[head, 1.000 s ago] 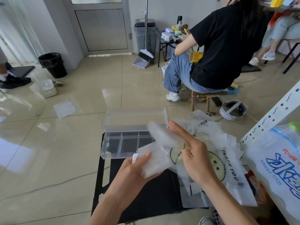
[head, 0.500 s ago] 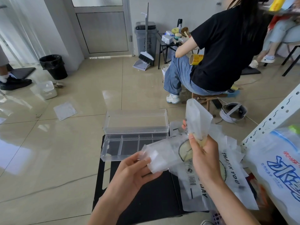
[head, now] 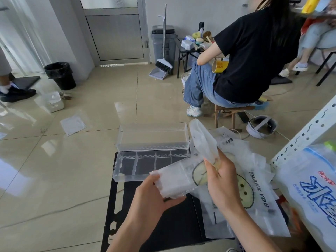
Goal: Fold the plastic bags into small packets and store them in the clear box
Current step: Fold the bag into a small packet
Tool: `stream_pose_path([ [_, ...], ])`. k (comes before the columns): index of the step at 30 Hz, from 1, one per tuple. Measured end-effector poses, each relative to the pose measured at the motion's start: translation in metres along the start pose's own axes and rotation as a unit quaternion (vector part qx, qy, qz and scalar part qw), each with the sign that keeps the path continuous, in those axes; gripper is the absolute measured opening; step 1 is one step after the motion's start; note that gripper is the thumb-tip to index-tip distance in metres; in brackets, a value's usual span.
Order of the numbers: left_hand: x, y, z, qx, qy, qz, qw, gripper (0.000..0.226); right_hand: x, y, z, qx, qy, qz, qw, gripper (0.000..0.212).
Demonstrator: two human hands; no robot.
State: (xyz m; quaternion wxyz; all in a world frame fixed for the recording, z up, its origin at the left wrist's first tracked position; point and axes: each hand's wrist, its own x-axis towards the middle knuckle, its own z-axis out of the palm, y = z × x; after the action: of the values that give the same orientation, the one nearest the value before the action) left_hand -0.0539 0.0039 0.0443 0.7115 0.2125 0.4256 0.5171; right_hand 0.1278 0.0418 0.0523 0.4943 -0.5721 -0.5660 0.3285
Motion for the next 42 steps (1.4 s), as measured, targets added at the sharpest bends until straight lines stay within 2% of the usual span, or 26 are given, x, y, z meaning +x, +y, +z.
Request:
stream_pose_path([
  [2,-0.001,0.002,0.002,-0.047,0.005,-0.017,0.999,0.048,-0.003,-0.004,0.002,-0.012,-0.003,-0.015,1.000,0.066],
  [6,-0.002,0.003,0.006,-0.006,0.020,-0.006,1.000,0.050,-0.007,-0.007,0.005,-0.025,-0.043,-0.042,0.998,0.093],
  [10,-0.005,0.002,0.007,0.074,0.037,0.043,0.996,0.038,-0.010,-0.007,0.010,-0.039,-0.065,-0.061,0.995,0.096],
  [16,-0.003,0.000,0.003,0.144,0.072,0.077,0.984,0.027,-0.010,0.004,0.016,-0.114,-0.094,-0.154,0.977,0.104],
  [21,-0.006,0.004,0.001,0.084,0.041,0.045,0.995,0.063,-0.015,0.006,0.019,-0.188,-0.201,-0.203,0.940,0.094],
  [25,-0.007,0.010,-0.004,0.055,0.015,0.017,0.998,0.084,-0.017,0.008,0.018,-0.241,-0.236,-0.207,0.918,0.091],
  [27,-0.006,0.012,-0.003,0.073,0.021,0.018,0.997,0.076,-0.017,0.007,0.018,-0.252,-0.237,-0.203,0.916,0.087],
  [30,-0.005,0.010,-0.003,0.112,0.061,0.048,0.991,0.034,-0.018,0.006,0.018,-0.269,-0.239,-0.210,0.909,0.077],
  [32,-0.002,0.009,-0.006,0.134,0.090,0.066,0.985,0.016,-0.017,0.003,0.016,-0.271,-0.251,-0.201,0.907,0.076],
  [36,-0.003,0.016,-0.012,0.145,0.080,0.078,0.983,0.020,-0.010,-0.002,0.007,-0.231,-0.307,-0.144,0.912,0.082],
  [39,-0.002,0.019,-0.016,0.157,0.057,0.085,0.982,0.026,-0.003,-0.011,-0.001,-0.105,-0.345,-0.030,0.932,0.092],
  [41,-0.002,0.019,-0.017,0.167,0.044,0.084,0.981,0.026,0.001,-0.014,-0.004,-0.027,-0.312,0.061,0.948,0.081],
  [42,-0.002,0.018,-0.016,0.169,0.037,0.082,0.981,0.025,0.002,-0.016,-0.003,0.000,-0.292,0.111,0.950,0.067],
])
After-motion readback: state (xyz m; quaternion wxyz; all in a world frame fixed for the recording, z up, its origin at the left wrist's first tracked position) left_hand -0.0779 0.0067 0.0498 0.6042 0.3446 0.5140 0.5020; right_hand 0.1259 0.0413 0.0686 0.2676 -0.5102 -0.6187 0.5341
